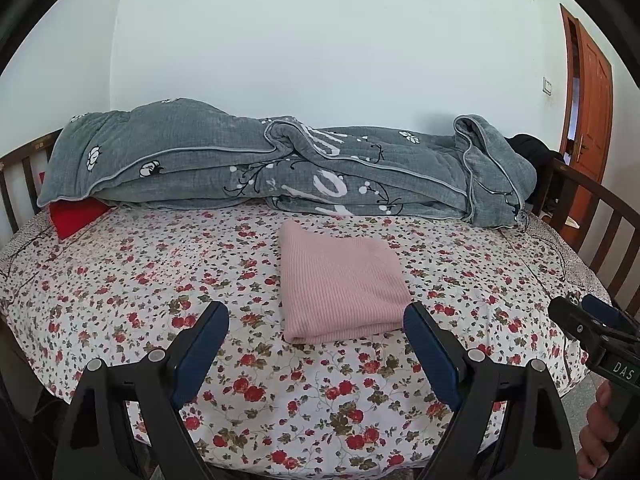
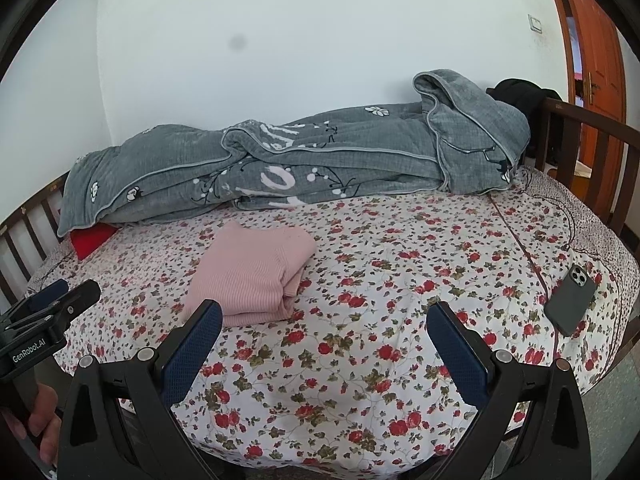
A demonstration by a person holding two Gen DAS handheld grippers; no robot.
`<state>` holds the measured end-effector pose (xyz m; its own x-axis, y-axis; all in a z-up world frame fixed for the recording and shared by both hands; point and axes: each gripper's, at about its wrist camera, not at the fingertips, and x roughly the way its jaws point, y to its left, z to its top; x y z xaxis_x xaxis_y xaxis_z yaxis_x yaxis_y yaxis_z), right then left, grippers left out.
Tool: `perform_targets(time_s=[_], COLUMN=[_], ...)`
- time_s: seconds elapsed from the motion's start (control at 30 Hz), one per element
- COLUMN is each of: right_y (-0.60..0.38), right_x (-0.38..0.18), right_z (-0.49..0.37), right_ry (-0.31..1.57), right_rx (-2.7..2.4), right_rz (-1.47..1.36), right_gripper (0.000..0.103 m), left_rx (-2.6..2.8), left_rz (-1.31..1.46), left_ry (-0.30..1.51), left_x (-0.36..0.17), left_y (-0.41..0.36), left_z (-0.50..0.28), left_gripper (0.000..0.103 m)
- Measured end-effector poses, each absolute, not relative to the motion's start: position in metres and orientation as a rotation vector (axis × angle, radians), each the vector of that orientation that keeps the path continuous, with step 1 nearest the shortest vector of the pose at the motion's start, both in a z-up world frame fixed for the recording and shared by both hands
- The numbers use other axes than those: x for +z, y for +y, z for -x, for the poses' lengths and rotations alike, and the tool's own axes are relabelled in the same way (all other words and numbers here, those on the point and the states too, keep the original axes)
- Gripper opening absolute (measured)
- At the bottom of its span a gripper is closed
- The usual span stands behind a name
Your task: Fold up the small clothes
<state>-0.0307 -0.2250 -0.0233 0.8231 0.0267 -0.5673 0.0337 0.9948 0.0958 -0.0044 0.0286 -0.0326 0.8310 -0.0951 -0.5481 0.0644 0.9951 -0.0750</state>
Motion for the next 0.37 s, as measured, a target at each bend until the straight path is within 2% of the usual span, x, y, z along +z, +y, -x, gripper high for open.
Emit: perform_targets(time_s=[0.37], right_y=[-0.2188], right_x=[-0.0235], right_z=[0.0327], right_ry=[0.606], right_rx=[-0.016], right_rz=[-0.103], right_gripper=[0.101], left_rx=[-0.089], left_rz=[0.057], left_ry=[0.582], left_x=[-0.0293], left_y=[0.0232], left_z=[0.006], left_gripper=[0.089])
